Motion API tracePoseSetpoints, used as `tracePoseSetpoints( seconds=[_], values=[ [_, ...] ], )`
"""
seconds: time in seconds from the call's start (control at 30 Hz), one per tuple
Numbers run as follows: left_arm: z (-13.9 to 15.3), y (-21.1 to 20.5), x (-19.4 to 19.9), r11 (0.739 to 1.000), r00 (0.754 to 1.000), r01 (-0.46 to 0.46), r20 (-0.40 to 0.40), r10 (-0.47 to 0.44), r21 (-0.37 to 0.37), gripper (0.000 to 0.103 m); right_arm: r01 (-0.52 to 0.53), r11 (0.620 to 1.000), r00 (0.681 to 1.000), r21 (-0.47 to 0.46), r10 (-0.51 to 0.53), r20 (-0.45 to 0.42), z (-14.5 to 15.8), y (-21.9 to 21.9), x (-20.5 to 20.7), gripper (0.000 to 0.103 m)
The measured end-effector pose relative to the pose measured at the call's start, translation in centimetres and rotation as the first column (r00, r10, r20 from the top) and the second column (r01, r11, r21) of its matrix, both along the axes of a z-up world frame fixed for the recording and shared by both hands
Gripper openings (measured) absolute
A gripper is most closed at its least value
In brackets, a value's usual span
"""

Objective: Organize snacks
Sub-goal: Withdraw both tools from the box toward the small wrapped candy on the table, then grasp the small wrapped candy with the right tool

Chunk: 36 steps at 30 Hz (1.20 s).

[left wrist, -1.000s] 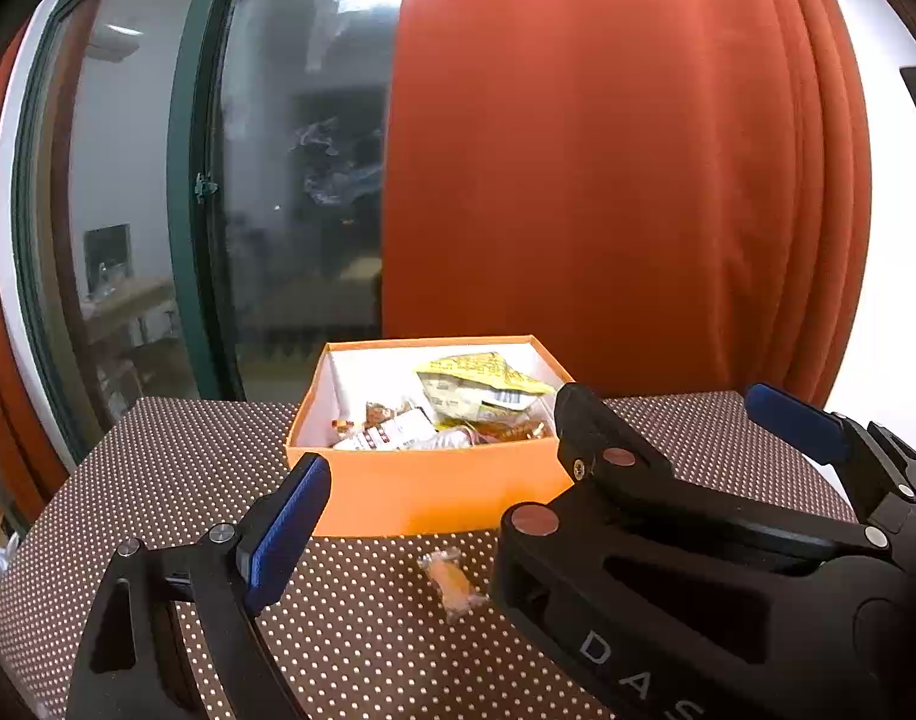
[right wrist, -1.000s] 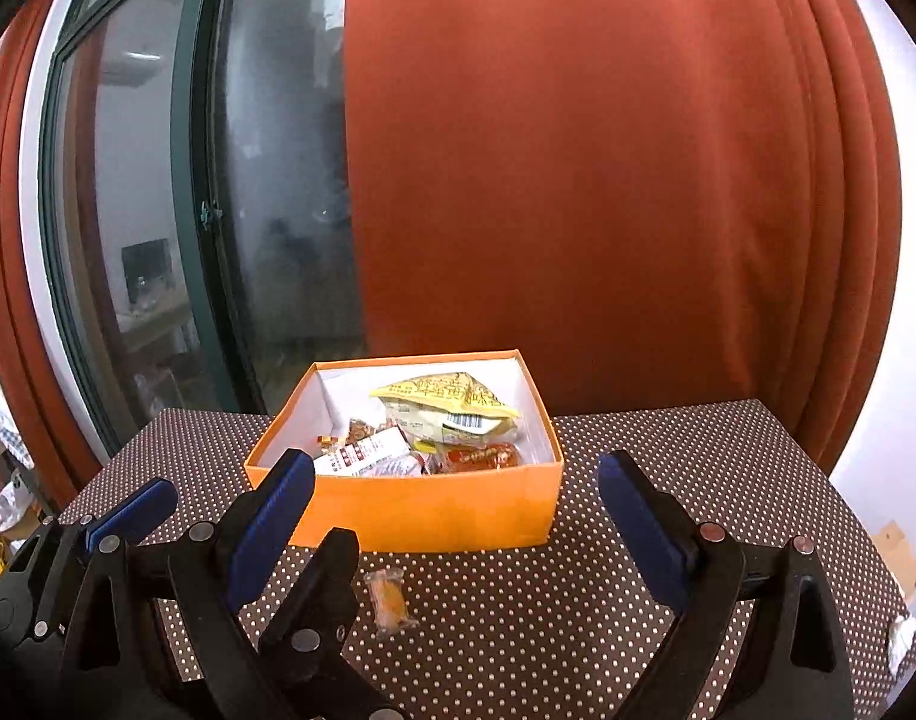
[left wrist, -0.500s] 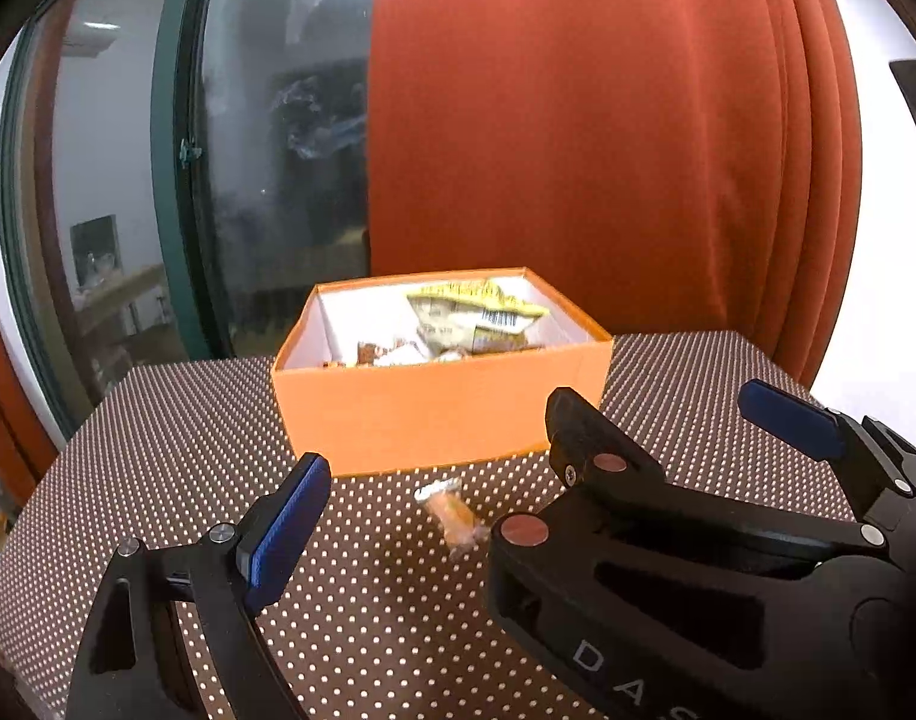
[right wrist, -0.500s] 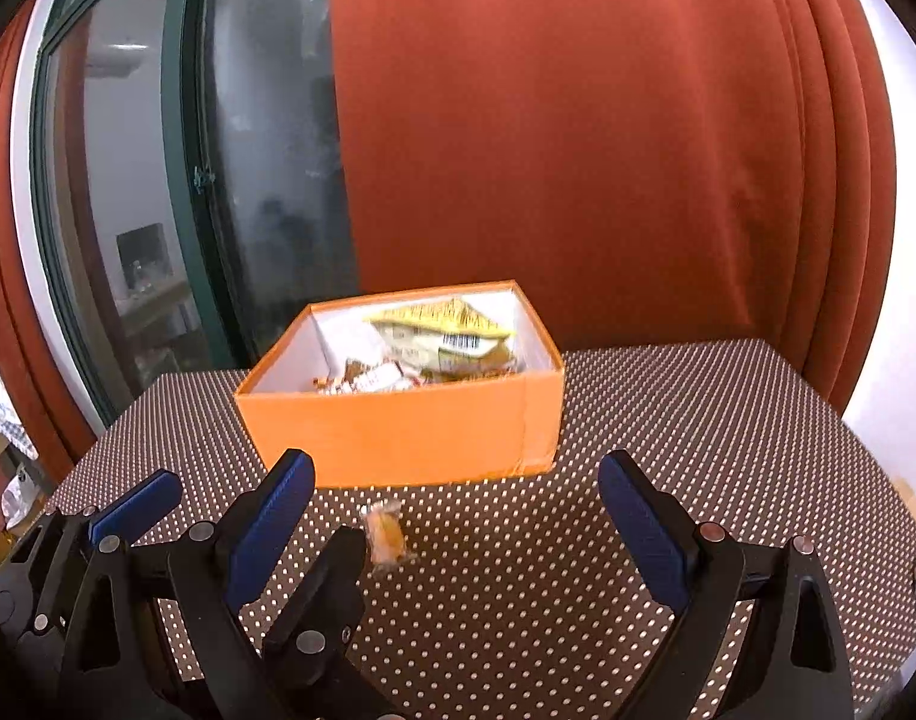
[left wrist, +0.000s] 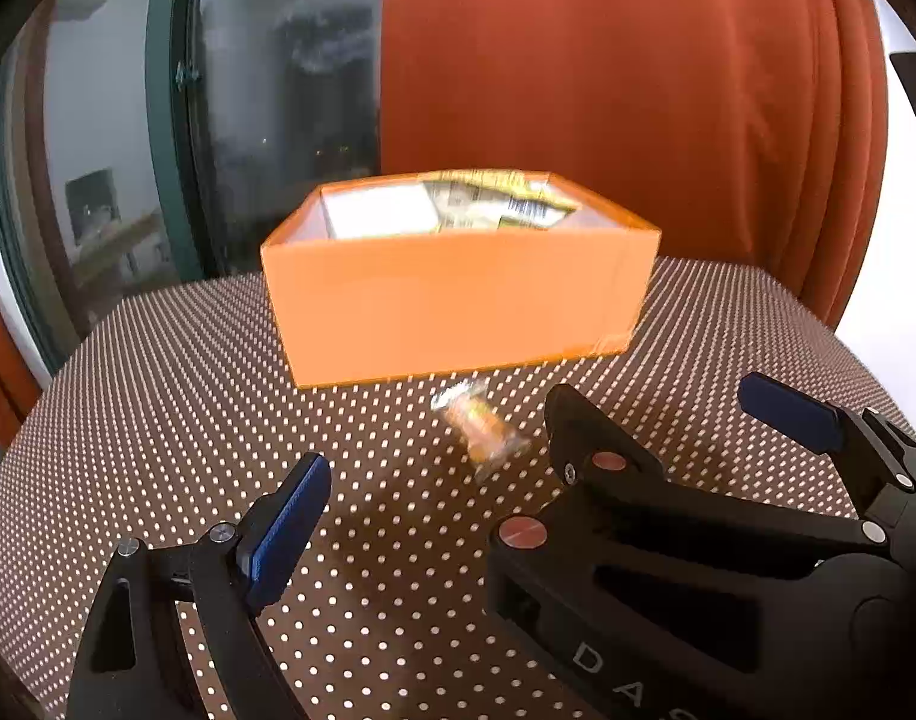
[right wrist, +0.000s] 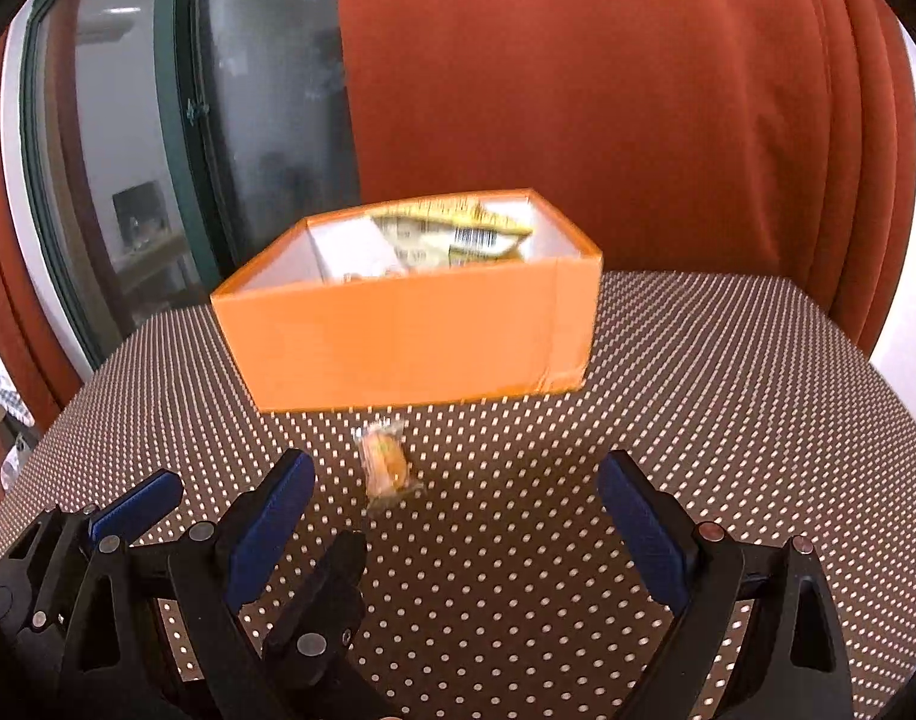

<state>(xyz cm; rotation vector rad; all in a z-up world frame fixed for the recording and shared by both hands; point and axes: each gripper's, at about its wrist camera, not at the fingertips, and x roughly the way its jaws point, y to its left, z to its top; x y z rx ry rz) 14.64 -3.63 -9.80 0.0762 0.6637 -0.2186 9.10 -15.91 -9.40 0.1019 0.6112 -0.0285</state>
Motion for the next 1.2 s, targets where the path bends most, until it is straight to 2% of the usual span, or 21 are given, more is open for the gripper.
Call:
tracePoseSetpoints(
  seconds=[0.5, 0.77, 0.97, 1.2],
  values=[
    [-4.8, 1.6, 4.9, 0.999, 0.985, 0.003, -0.170, 0.004, 0.040, 0.091, -0.029, 0.999, 0.988, -0.024, 0.025, -0.150, -4.8, 2.2, 4.7, 0.096],
    [-6.1, 2.0, 7.7, 0.998, 0.974, 0.005, -0.228, 0.011, 0.070, 0.090, -0.057, 0.998, 0.977, -0.025, 0.051, -0.209, -6.4, 3.1, 7.5, 0.085],
    [-6.5, 2.2, 9.5, 0.996, 0.972, 0.001, -0.234, 0.020, 0.089, 0.090, -0.069, 0.998, 0.971, -0.012, 0.065, -0.231, -7.1, 3.4, 9.3, 0.074],
    [-6.9, 2.1, 11.3, 0.996, 0.970, -0.011, -0.241, 0.033, 0.091, 0.090, -0.079, 0.997, 0.969, -0.009, 0.075, -0.237, -7.4, 3.8, 11.9, 0.066]
  ],
)
